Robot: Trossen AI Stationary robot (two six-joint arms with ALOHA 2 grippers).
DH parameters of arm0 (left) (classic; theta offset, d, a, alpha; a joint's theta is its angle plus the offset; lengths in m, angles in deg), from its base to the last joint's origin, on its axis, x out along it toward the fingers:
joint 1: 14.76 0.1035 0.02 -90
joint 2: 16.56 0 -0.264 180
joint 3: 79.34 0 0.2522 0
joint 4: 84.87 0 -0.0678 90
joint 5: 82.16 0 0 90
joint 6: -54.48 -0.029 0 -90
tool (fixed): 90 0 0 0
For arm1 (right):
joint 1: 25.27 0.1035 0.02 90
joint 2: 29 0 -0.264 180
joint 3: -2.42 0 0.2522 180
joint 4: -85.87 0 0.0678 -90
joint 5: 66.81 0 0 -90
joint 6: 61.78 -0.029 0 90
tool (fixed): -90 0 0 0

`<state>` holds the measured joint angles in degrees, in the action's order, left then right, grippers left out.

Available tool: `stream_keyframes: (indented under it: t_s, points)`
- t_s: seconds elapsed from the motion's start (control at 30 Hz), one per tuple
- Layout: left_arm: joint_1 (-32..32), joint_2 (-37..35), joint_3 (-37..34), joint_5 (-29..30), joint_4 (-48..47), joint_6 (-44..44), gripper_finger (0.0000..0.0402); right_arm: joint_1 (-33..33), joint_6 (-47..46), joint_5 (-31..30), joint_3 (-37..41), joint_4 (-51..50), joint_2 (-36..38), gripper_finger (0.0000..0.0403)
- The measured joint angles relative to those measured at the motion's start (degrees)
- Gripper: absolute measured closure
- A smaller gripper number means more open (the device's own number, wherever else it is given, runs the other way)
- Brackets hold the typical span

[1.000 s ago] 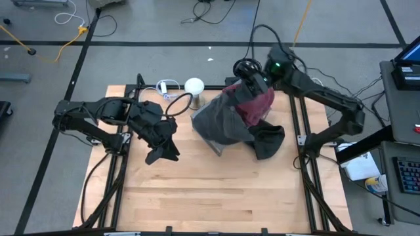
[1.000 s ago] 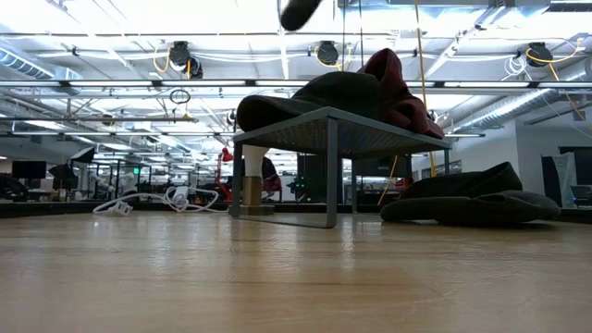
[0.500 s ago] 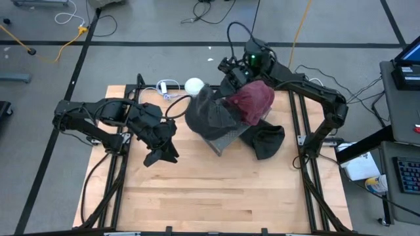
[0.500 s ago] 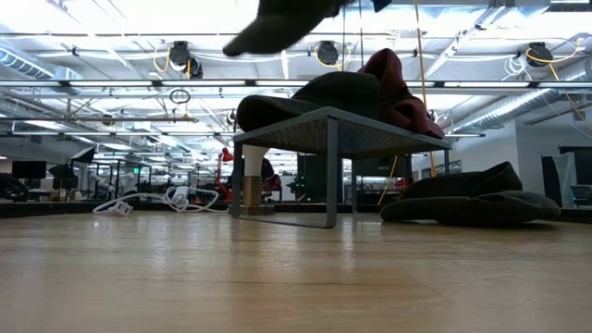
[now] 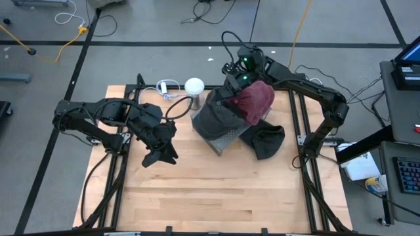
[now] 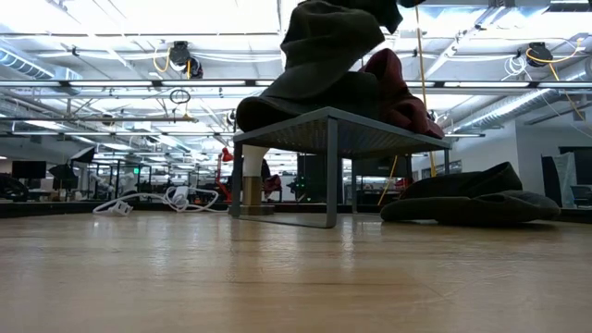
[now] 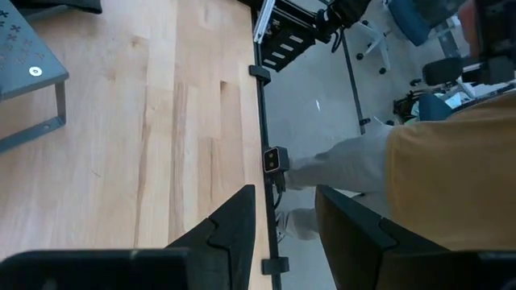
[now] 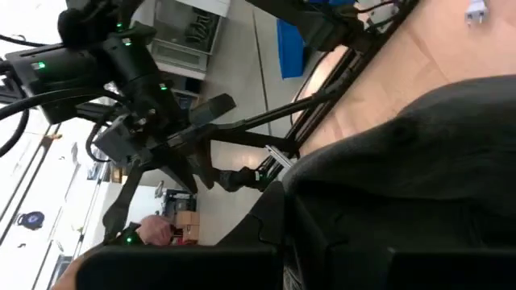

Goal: Pick & Place hat
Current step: Stack the bottom black cap on top of the black cap on the shelf

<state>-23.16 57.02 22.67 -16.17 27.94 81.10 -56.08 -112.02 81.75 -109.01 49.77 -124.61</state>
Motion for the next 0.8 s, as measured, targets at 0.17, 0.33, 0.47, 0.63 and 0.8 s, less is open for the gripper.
stream_keyframes:
  t_s: [0.17, 0.33, 0.47, 0.63, 0.8]
  points:
    - [0.00, 0.00, 0.00, -0.08, 0.00, -2.51, 0.0270, 0.01, -2.69, 1.67, 0.01, 6.17, 0.04, 0.0403]
    - [0.07, 0.00, 0.00, -0.12, 0.00, -2.89, 0.0270, 2.03, -7.68, 4.83, -0.02, 11.08, -0.07, 0.0403]
    - [0.07, 0.02, 0.00, -0.12, 0.00, -3.53, 0.0270, 3.46, -7.66, 6.05, 0.03, 11.19, -0.85, 0.0403]
    - [0.10, 0.02, 0.00, -0.02, 0.00, -4.58, 0.0270, 3.56, -6.78, 5.01, -0.04, 12.41, -0.55, 0.0403]
    - [0.17, 0.02, 0.00, 0.07, 0.02, -4.57, 0.0270, 2.23, -4.58, 3.65, -0.01, 10.77, -0.69, 0.0403]
